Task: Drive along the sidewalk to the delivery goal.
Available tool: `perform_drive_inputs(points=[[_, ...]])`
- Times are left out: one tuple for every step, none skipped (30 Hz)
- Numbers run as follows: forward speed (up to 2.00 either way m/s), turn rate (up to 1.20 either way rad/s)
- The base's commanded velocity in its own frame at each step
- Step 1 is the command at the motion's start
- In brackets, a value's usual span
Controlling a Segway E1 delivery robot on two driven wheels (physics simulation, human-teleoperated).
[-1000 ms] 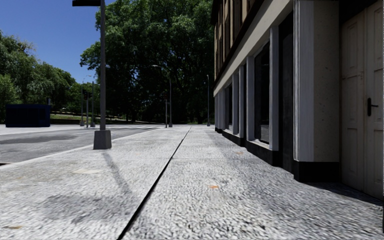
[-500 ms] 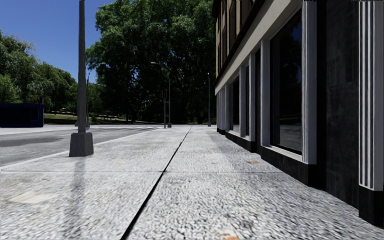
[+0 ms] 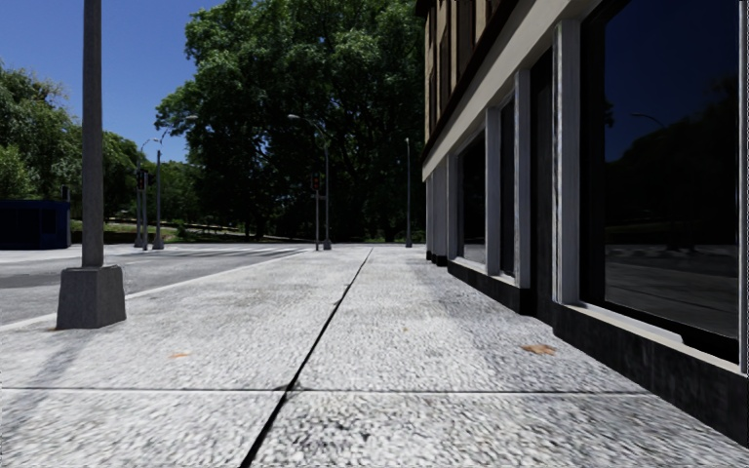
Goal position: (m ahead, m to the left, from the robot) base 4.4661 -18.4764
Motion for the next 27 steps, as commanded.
perform_drive_inputs(points=[[2.0,0.0],[2.0,0.0],[2.0,0.0],[2.0,0.0],[2.0,0.0],[2.0,0.0],[2.0,0.0],[2.0,-0.07],[2.0,-0.18],[2.0,-0.22],[2.0,-0.22],[2.0,-0.23],[2.0,-0.23],[2.0,-0.08],[2.0,0.0],[2.0,0.0],[2.0,0.0],[2.0,0.0],[2.0,0.0],[2.0,0.0],[2.0,0.0],[2.0,0.0],[2.0,0.0],[2.0,0.0],[2.0,0.0],[2.0,0.0],[2.0,0.0]])
